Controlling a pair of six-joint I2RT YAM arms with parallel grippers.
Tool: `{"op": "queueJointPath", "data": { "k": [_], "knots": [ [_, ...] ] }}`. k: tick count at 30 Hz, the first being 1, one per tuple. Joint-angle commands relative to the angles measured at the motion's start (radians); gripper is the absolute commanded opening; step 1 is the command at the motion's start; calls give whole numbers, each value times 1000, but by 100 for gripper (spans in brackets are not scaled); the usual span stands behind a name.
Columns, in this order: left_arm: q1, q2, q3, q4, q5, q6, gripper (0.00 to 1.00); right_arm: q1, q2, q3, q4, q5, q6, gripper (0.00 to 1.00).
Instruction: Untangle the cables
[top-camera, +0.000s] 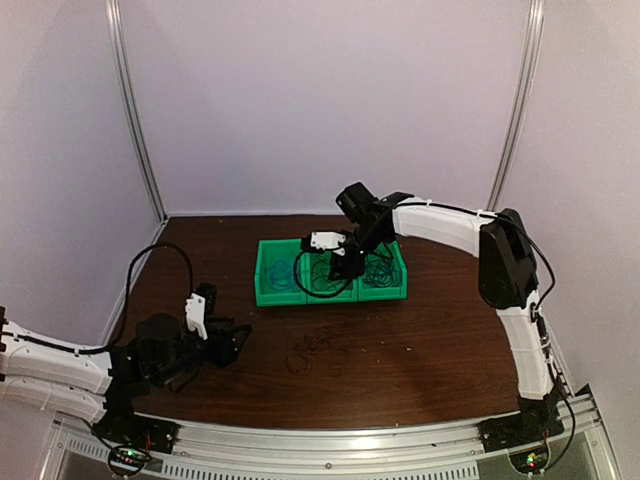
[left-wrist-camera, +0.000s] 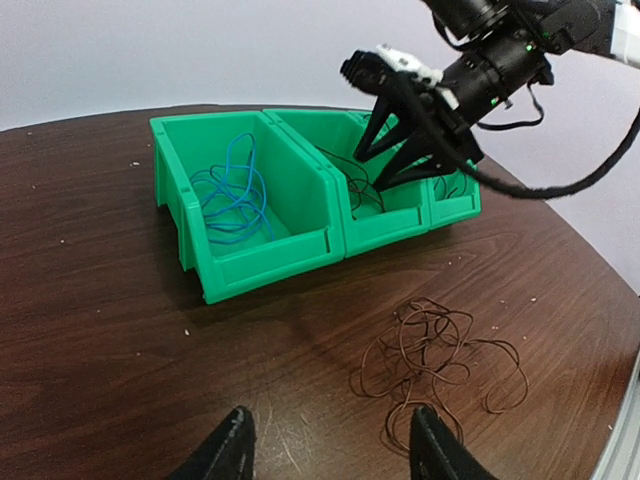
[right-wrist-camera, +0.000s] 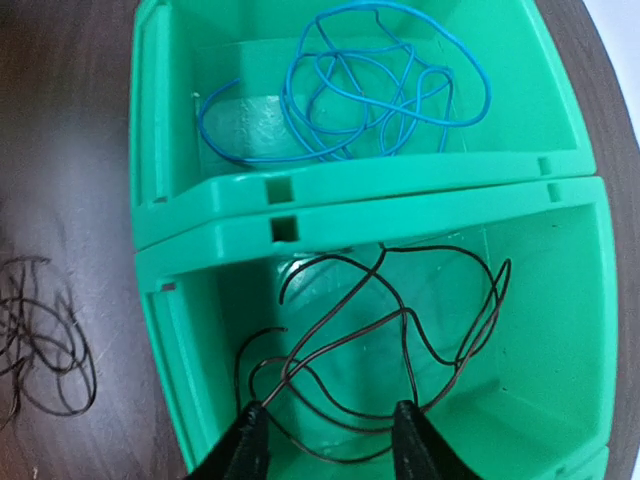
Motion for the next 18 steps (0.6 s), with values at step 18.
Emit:
{"op": "queueJointPath", "data": {
  "k": [18],
  "knots": [
    [-1, 452, 245, 73, 227, -3, 49, 87, -484, -658, 206, -137, -6, 48]
  ]
}}
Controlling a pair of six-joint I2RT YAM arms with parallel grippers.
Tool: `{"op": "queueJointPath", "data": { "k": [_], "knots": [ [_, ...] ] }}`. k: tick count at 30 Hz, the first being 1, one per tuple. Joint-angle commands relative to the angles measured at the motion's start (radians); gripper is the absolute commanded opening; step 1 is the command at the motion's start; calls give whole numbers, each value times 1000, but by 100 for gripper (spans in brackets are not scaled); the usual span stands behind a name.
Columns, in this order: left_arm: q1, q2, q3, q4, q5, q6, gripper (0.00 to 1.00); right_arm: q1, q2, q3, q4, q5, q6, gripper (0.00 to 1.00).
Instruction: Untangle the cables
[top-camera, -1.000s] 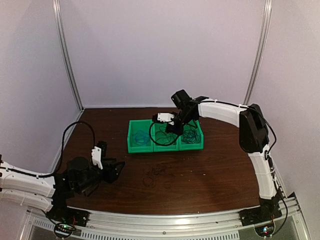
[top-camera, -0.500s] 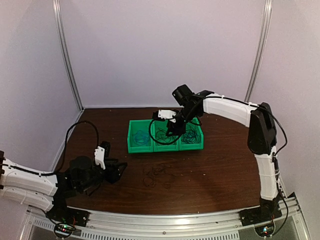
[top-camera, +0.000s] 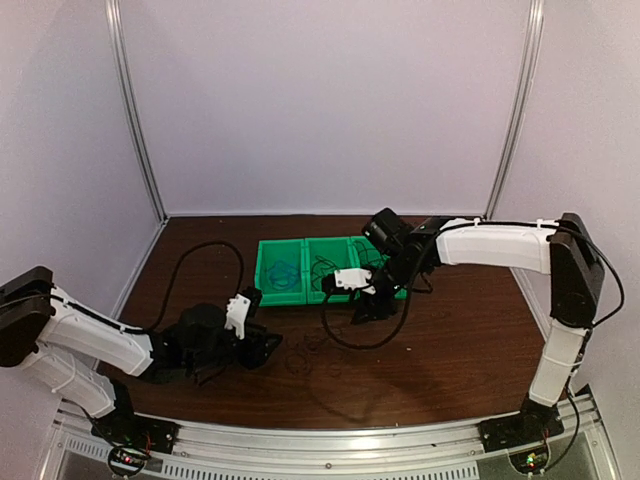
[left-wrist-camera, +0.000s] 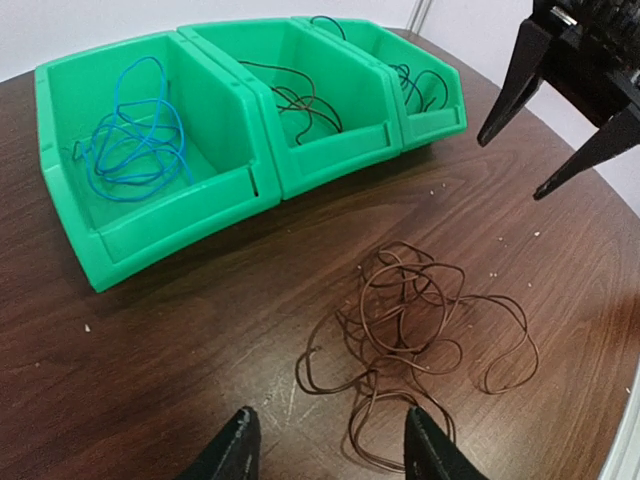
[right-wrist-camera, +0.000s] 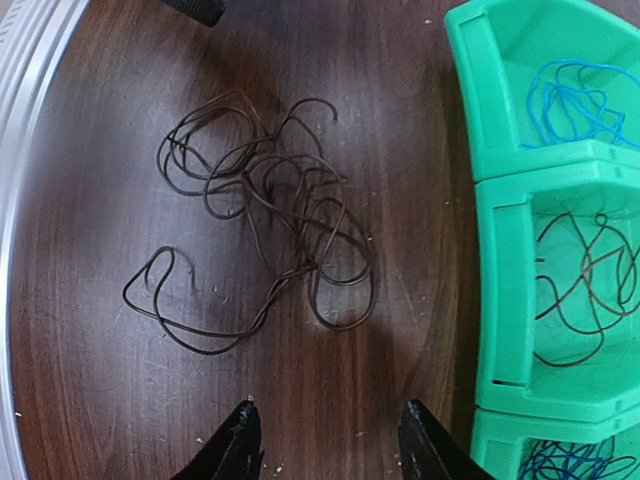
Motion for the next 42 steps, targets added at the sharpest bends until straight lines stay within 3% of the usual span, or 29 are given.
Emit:
{"op": "queueJointPath", "data": {
  "k": [1, 6, 14, 18, 22, 30, 33, 38, 42],
  "knots": [
    [-1, 79, 61, 52, 103, -33, 47, 18, 4, -55, 155, 7, 27, 48],
    [2, 124, 58, 92, 129, -85, 46, 58, 49, -59, 215, 24, 27, 49],
    [6, 66, 19, 80, 70, -131, 49, 121, 108, -50, 234, 52, -8, 46],
    [6, 33, 3, 64, 48, -133, 50, 135, 127, -51, 250, 72, -14, 40],
    [7, 26, -3, 63, 39, -133, 51, 139, 139, -48, 263, 70, -3, 28],
    [8, 39, 2, 80, 45, -133, 51, 143, 152, -52, 284, 68, 10, 27],
    [8, 28, -2, 76, 43, -129, 51, 145, 165, -49, 290, 70, 15, 23],
    [8, 8, -14, 72, 31, -122, 52, 146, 159, -18, 273, 60, 40, 2],
    [6, 22, -30, 204, 153, -1, 58, 146, 96, 40, 167, 21, 58, 0]
  ]
}}
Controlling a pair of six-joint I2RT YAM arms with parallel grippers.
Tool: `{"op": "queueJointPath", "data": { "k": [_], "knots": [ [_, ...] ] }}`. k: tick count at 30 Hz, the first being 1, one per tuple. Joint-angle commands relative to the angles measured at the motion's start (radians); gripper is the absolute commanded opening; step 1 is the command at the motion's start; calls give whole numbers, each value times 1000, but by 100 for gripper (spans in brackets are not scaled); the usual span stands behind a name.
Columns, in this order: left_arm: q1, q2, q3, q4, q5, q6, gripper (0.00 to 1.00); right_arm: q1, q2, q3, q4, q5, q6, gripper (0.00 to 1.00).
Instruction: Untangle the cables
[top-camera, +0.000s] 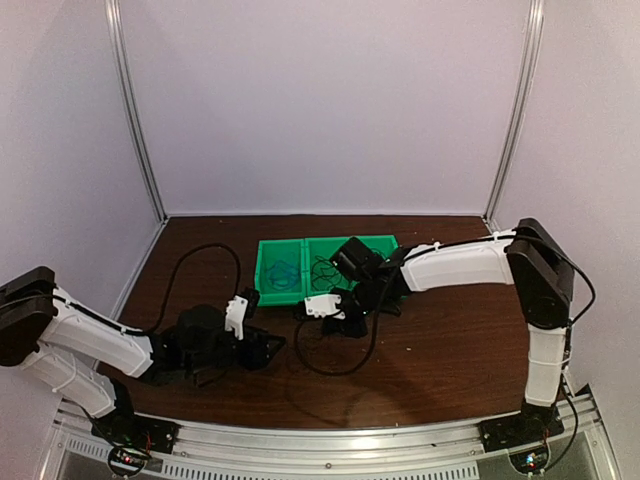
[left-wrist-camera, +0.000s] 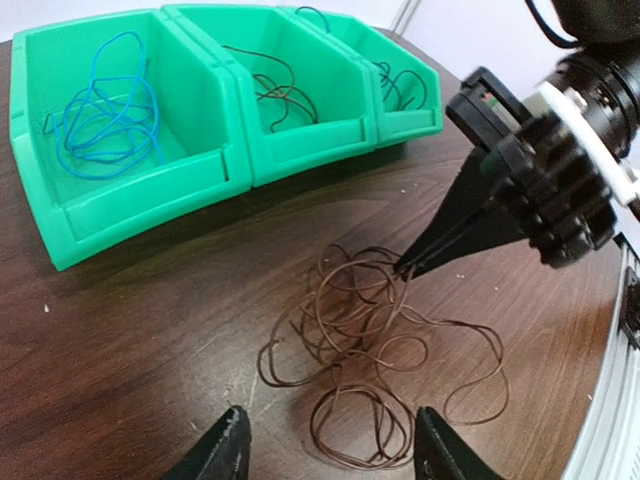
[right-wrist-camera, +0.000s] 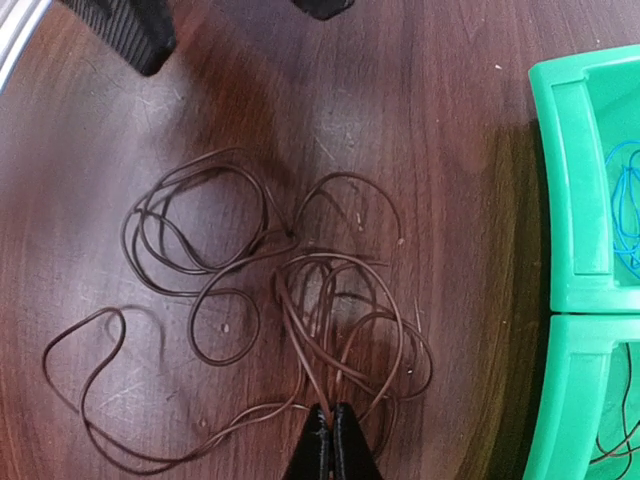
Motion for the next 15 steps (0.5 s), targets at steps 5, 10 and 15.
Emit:
{"op": "queueJointPath", "data": {
  "k": [5, 10, 15],
  "knots": [
    [-25, 46, -37, 489, 164, 292, 64, 6, -156, 206, -233, -118, 50, 0],
    [-25, 255, 145, 491, 173, 402, 64, 5, -211, 319, -328, -191, 70, 0],
    [-22, 449, 250, 585, 178, 375, 50, -3, -247, 363, -336, -231, 105, 0]
  ]
}}
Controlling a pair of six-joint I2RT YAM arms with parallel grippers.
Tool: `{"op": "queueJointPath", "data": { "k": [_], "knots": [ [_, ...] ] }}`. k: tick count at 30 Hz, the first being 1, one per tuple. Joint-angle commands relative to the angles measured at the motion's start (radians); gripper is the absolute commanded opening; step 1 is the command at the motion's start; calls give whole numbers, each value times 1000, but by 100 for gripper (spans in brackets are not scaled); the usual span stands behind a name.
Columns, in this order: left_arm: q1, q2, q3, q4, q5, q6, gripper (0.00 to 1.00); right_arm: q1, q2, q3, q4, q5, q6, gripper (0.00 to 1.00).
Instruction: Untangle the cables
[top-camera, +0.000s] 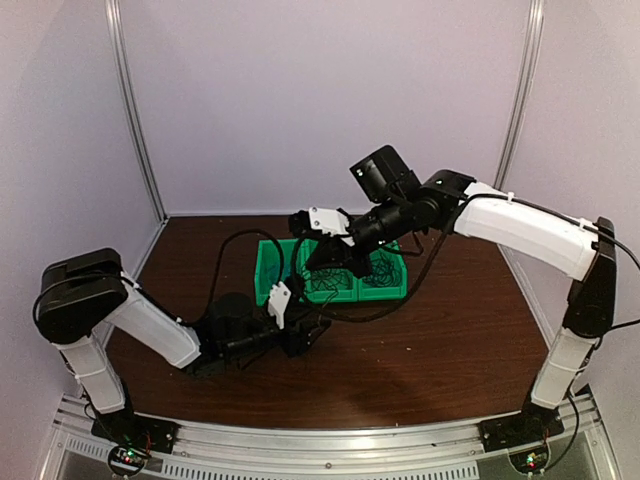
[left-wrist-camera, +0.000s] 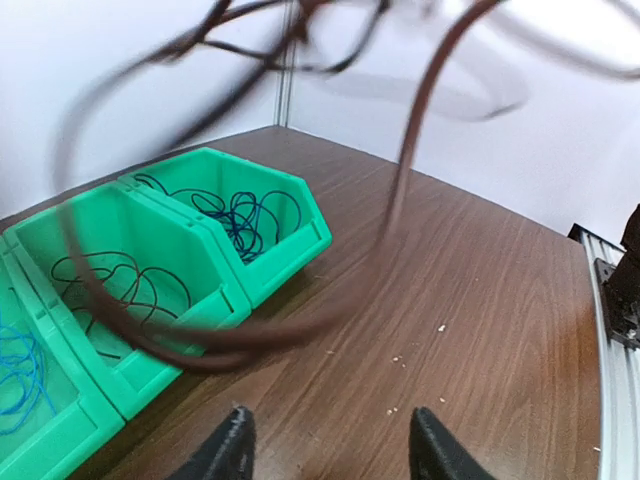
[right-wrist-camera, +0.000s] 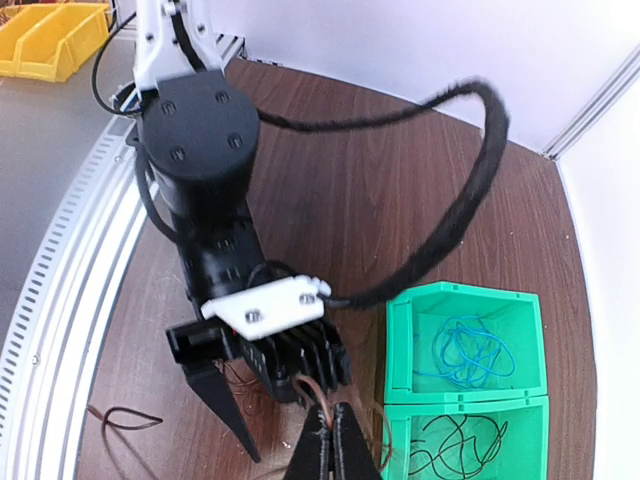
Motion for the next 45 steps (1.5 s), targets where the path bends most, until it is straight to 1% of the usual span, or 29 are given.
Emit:
{"op": "queueJointPath", "data": {
  "k": [1, 2, 4, 7, 10, 12, 14, 16, 17, 19, 22, 25, 30, 34, 38, 41, 45],
  "knots": [
    [1, 112, 39, 168, 39, 20, 44, -6, -31, 17, -58, -64, 49, 0],
    [0, 119, 28, 196, 48, 3, 37, -9, -40, 11, -51, -63, 51, 0],
    [1, 101, -10, 238, 67, -36, 29, -15, -61, -18, -27, -43, 59, 0],
    [1, 21, -99, 259, 53, -101, 28, -32, -88, -75, 0, -41, 64, 0],
    [0, -98, -203, 265, 12, -142, 29, -45, -107, -131, 18, -56, 72, 0],
    [0, -181, -244, 228, 1, -151, 33, -49, -123, -174, 38, -66, 80, 0],
    [0, -248, -246, 144, -55, -163, 48, -51, -140, -208, 57, -83, 93, 0],
    [1, -281, -218, 42, -87, -153, 56, -51, -154, -229, 71, -105, 108, 0],
    [1, -281, -200, 3, -96, -144, 58, -51, -158, -236, 75, -115, 115, 0],
    [2, -260, -176, -8, -70, -114, 59, -51, -168, -247, 84, -124, 127, 0],
    [4, -195, -122, 8, 37, -76, 60, -51, -179, -244, 85, -126, 134, 0],
    [4, -123, -52, -1, 75, -75, 61, -51, -192, -229, 73, -128, 139, 0],
    [4, -56, -23, 155, 152, -95, 62, -51, -211, -216, 61, -125, 148, 0],
    [3, 21, 33, 230, 271, -125, 62, -57, -215, -197, 79, -108, 177, 0],
    [2, 87, 21, 324, 282, -158, 62, -82, -214, -126, 86, -138, 215, 0],
    [2, 130, 18, 330, 266, -169, 62, -90, -212, -82, 78, -156, 232, 0],
    [3, 172, 27, 334, 284, -170, 63, -91, -209, -54, 74, -164, 241, 0]
  ]
}}
